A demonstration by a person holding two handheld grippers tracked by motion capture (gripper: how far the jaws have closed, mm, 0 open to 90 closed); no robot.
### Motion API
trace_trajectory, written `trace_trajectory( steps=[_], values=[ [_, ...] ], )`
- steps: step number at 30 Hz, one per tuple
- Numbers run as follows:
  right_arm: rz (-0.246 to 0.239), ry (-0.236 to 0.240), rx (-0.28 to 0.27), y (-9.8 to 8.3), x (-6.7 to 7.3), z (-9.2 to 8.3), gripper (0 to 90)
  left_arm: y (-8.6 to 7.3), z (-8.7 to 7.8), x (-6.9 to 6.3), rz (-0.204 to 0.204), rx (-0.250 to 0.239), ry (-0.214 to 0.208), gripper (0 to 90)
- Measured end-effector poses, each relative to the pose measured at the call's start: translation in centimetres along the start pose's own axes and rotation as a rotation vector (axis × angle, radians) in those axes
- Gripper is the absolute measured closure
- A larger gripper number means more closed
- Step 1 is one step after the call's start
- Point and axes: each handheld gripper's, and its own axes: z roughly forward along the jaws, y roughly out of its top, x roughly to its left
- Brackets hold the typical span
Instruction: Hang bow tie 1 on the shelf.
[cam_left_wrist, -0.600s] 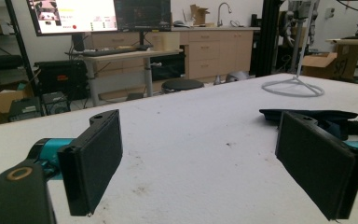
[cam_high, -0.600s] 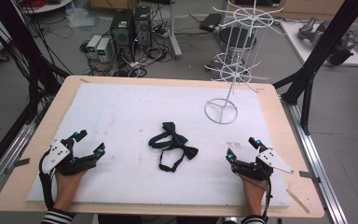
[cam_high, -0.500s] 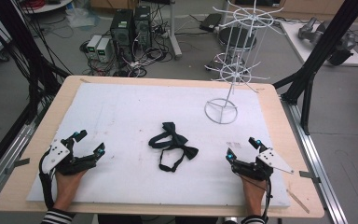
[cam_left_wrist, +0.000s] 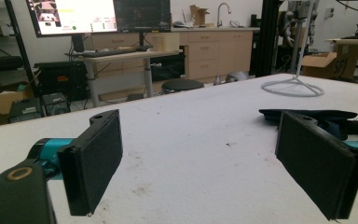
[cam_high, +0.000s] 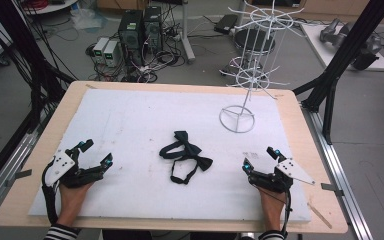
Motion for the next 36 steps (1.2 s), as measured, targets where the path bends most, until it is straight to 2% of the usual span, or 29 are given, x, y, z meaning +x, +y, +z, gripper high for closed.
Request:
trace_trajectory(
  steps=[6,13,15,25,30,31,32,33,34,36],
  values=[
    [-0.008,0.003,-0.001,0.0,0.0,0.0,4.0,0.0,0.0,0.1,-0.004,0.003,-0.002,15.3],
    [0.026,0.006,-0.007,0.1,-0.2,-0.1,4.0,0.0,0.0,0.1,-0.004,0.004,0.001,15.4],
    [0.022,0.01,-0.019,0.3,-0.3,-0.2,4.0,0.0,0.0,0.1,-0.003,0.007,0.004,15.4],
    [-0.033,0.067,0.013,4.1,-0.1,0.1,3.9,0.0,0.0,0.0,-0.004,0.003,0.005,15.4],
    [-0.075,0.089,0.076,5.8,0.2,1.0,3.9,0.0,0.0,0.0,-0.003,0.003,0.004,15.4],
    [-0.078,0.122,0.109,6.3,0.6,1.4,4.0,0.0,0.0,0.0,-0.004,0.003,0.004,15.4],
    [-0.078,0.122,0.109,6.3,0.6,1.4,4.0,0.0,0.0,0.0,-0.005,0.004,0.004,15.4],
    [-0.103,0.152,0.115,6.8,0.9,1.9,3.9,0.0,0.0,0.0,-0.005,0.004,0.005,15.4],
    [-0.103,0.152,0.115,6.8,0.9,1.9,3.9,0.0,0.0,0.0,-0.005,0.004,0.005,15.4],
    [-0.119,0.18,0.144,7.5,1.4,2.5,3.9,0.0,0.0,0.0,-0.004,0.003,0.007,15.4]
  ],
)
